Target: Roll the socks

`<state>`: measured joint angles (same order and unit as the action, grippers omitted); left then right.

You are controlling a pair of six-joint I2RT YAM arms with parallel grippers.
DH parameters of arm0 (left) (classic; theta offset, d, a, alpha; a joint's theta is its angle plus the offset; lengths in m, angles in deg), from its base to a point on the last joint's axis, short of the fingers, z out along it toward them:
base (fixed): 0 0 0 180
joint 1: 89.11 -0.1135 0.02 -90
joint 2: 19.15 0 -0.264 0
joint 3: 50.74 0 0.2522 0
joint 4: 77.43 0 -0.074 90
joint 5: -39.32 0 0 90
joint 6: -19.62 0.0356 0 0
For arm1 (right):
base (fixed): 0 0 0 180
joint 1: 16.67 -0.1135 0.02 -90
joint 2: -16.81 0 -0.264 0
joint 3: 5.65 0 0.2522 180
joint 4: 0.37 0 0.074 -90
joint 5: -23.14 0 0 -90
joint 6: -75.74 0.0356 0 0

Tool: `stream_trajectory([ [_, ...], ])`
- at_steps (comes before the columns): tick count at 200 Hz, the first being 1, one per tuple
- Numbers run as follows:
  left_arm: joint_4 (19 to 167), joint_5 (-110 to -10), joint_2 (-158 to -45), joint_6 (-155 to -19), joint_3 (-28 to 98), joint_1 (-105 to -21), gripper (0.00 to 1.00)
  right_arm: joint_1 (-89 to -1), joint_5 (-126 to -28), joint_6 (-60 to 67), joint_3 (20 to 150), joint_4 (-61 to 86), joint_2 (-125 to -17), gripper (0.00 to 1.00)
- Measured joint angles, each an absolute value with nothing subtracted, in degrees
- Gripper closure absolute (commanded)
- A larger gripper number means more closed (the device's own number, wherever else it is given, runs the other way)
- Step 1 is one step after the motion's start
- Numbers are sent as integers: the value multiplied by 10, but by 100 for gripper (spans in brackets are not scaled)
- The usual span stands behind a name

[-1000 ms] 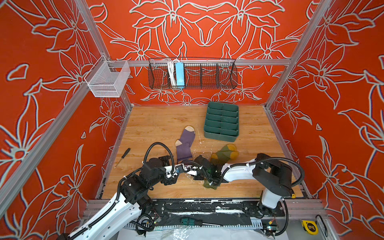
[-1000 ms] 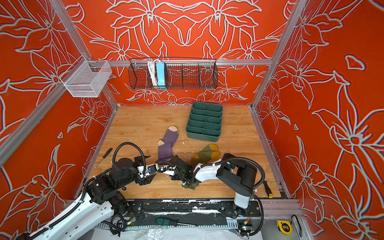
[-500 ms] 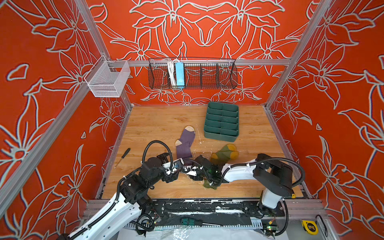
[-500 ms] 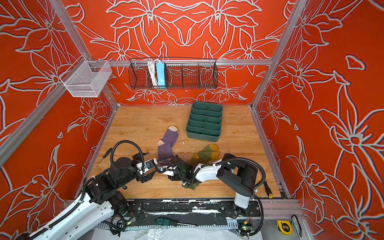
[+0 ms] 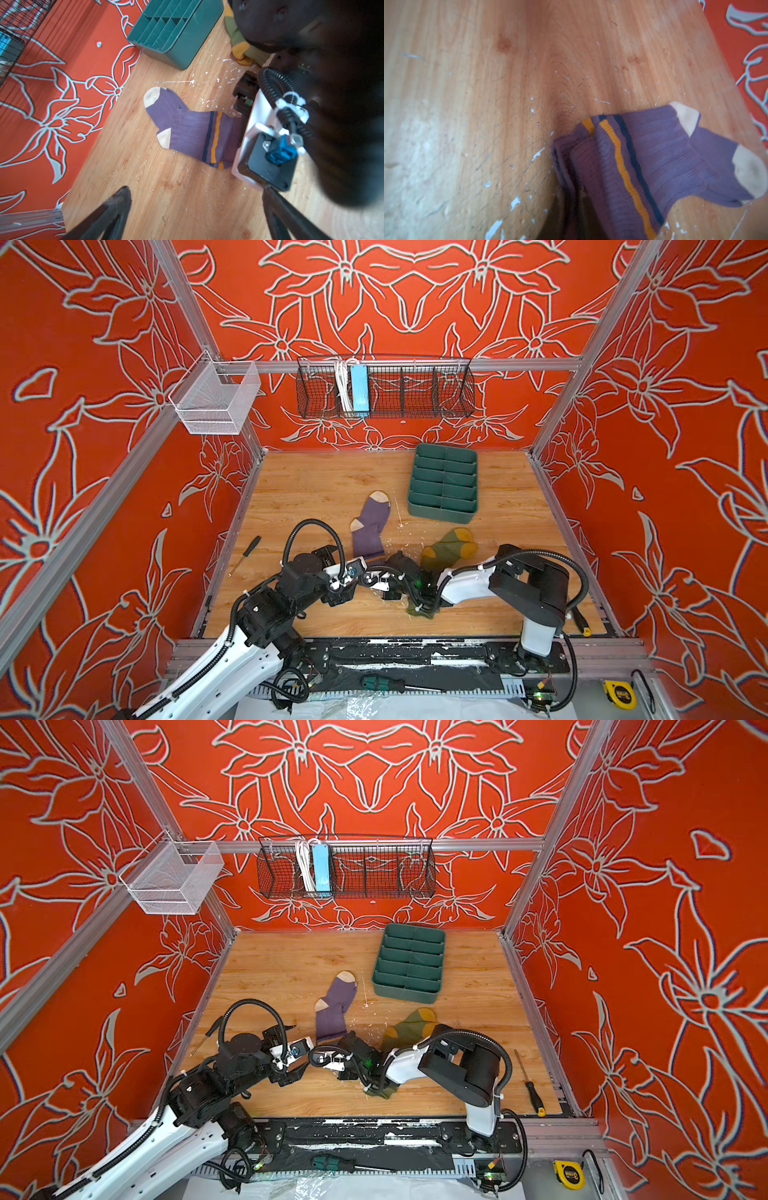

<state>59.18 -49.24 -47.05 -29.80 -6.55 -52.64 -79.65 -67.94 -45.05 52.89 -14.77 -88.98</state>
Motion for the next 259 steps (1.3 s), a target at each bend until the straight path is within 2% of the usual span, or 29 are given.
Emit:
stream_trajectory([
  [8, 585, -496, -469, -294, -59, -526, 2, -796, -683, -453, 528, -146, -889, 100],
  [98, 455, -515, -472, -164, 44, -526, 3, -756, -826, -386, 545, 127, -773, 100],
  [134, 459, -544, -492, -149, 30, -513, 11, -729, -878, -366, 556, 194, -771, 100],
  [161, 511, -572, -514, -167, -21, -439, 11, -704, -926, -362, 589, 247, -776, 100],
  [201, 612, -528, -626, -209, -77, -285, 14, -668, -985, -360, 640, 293, -800, 100],
  [224, 689, -490, -663, -261, -105, -251, 15, -655, -1007, -362, 654, 314, -814, 100],
  [259, 799, -429, -678, -369, -143, -245, 20, -650, -1020, -365, 658, 334, -821, 100],
])
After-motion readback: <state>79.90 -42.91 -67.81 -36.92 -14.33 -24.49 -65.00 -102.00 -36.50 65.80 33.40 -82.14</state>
